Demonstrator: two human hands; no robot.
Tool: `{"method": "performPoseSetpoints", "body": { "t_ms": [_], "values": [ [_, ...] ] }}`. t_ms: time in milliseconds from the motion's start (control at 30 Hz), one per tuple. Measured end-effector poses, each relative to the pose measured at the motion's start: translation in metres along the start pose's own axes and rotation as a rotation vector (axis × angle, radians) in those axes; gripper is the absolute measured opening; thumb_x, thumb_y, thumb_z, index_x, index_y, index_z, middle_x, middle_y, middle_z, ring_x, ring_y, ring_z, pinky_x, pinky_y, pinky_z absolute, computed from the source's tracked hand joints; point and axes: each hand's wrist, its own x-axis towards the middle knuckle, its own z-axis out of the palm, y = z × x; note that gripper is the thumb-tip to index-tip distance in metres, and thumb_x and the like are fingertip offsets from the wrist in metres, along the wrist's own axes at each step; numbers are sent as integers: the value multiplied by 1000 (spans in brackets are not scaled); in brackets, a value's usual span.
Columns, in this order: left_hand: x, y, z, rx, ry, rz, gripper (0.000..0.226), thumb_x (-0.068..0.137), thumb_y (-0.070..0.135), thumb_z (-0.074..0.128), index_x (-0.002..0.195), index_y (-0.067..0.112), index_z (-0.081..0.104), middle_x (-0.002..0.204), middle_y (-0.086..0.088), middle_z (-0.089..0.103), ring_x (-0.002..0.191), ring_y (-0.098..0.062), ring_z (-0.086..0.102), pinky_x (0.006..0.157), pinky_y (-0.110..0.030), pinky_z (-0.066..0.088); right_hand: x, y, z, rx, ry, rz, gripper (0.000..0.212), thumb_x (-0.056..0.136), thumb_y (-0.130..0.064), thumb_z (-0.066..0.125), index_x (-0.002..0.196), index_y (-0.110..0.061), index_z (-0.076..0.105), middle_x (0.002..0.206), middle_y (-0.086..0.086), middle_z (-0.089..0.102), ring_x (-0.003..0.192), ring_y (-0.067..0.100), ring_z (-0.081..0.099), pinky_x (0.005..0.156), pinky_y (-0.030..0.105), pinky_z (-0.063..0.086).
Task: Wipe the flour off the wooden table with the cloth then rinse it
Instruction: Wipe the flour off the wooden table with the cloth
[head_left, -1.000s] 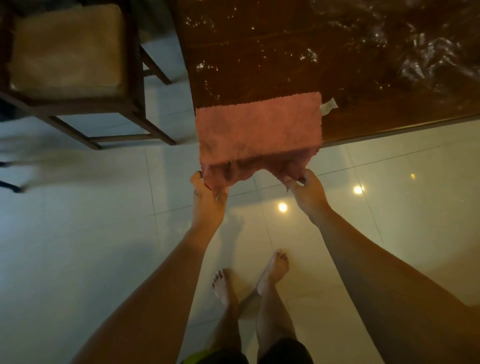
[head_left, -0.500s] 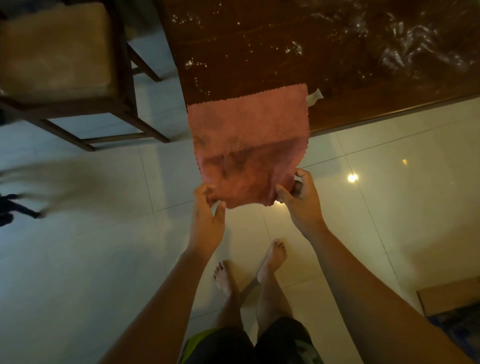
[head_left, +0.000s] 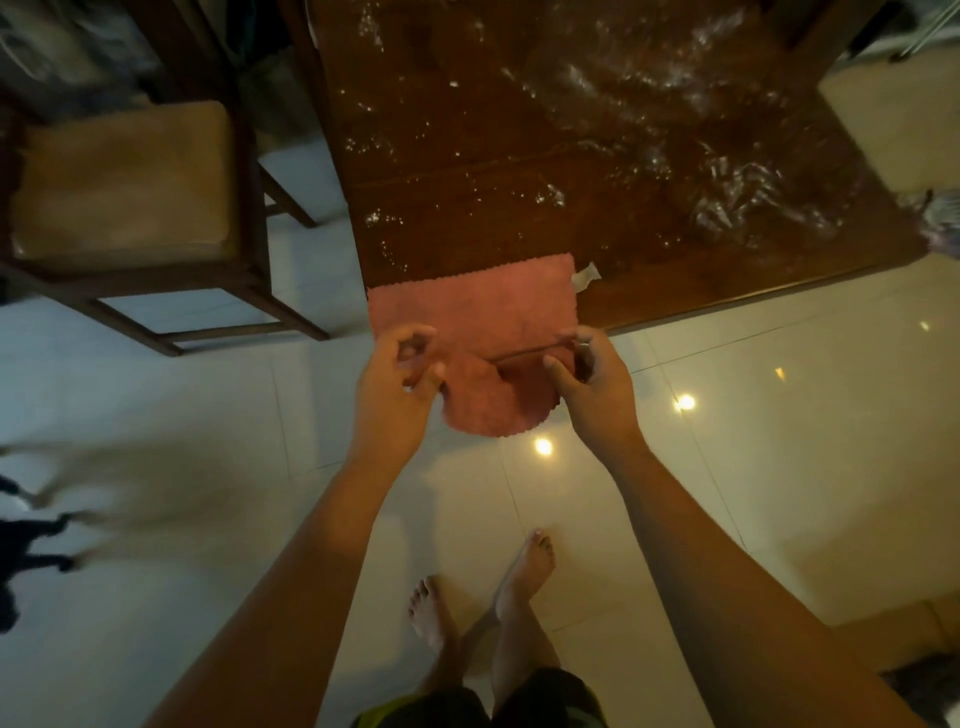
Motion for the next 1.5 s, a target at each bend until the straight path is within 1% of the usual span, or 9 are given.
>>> {"method": "performPoseSetpoints", "body": {
  "t_ms": [100, 267, 433, 633, 867, 1033, 1133, 1300, 1500],
  "values": [
    [24, 13, -5, -81, 47, -127, 31, 93, 7, 65, 116, 25, 57, 106, 20, 55, 87, 14, 59, 63, -10, 52, 24, -14, -5, -53, 14, -6, 29, 99, -19, 64, 126, -21, 56, 120, -6, 60, 114, 15, 58, 90, 22, 52],
    [67, 21, -16, -28, 177, -238, 31, 88, 7, 70, 111, 26, 61, 99, 17, 64, 87, 4, 62, 70, -19, 54, 75, -31, -7, -161, 24, 64, 32, 99, -17, 63, 130, -16, 57, 130, 7, 64, 118, 22, 60, 96, 39, 56],
    [106, 11, -23, 26, 289, -337, 31, 85, 11, 73, 104, 32, 60, 105, 2, 71, 88, -13, 71, 75, -35, 62, 121, -34, -3, -267, 73, 89, 24, 100, -14, 60, 124, -18, 64, 123, 0, 66, 116, 17, 61, 91, 26, 51],
    [116, -8, -23, 46, 376, -438, 39, 88, 13, 70, 123, 20, 56, 97, 1, 66, 73, -9, 66, 56, -23, 54, 147, -22, -3, -207, 15, 164, 33, 100, -10, 57, 129, -26, 61, 131, 2, 63, 121, 20, 61, 94, 44, 59],
    [102, -22, -24, 89, 279, -437, 53, 80, 11, 82, 125, 16, 54, 123, -6, 66, 106, -16, 67, 75, -24, 57, 136, -13, -4, -435, -5, 75, 27, 96, -18, 66, 121, -27, 61, 123, -4, 68, 119, 20, 63, 98, 46, 56],
    [95, -26, -26, 211, 243, -457, 49, 85, 17, 78, 128, 14, 53, 122, -11, 69, 100, -16, 67, 61, -10, 43, 134, -10, -7, -764, 105, 70, 23, 95, -32, 68, 117, -34, 63, 110, -7, 73, 107, 21, 67, 94, 37, 34],
    [97, -26, -28, 310, 214, -437, 53, 86, 33, 75, 131, 17, 52, 121, -7, 70, 106, -19, 67, 73, -17, 43, 140, -8, -10, -915, 179, -24, 24, 93, -40, 66, 115, -34, 63, 96, -8, 74, 94, 20, 66, 88, 39, 27],
    [109, -23, -26, 273, 194, -480, 58, 83, 28, 79, 133, 15, 53, 121, -7, 70, 103, -18, 66, 78, -27, 47, 153, -14, -10, -1040, -20, -145, 38, 92, -41, 67, 128, -36, 59, 123, -4, 69, 122, 25, 60, 116, 60, 13],
    [107, -21, -22, 349, 232, -519, 48, 83, 29, 80, 124, 12, 60, 122, -8, 67, 107, -22, 64, 79, -27, 48, 142, -30, 12, -1083, -198, -295, 36, 94, -39, 61, 129, -39, 58, 151, 7, 44, 150, 35, 20, 116, 67, -6]
  ]
}}
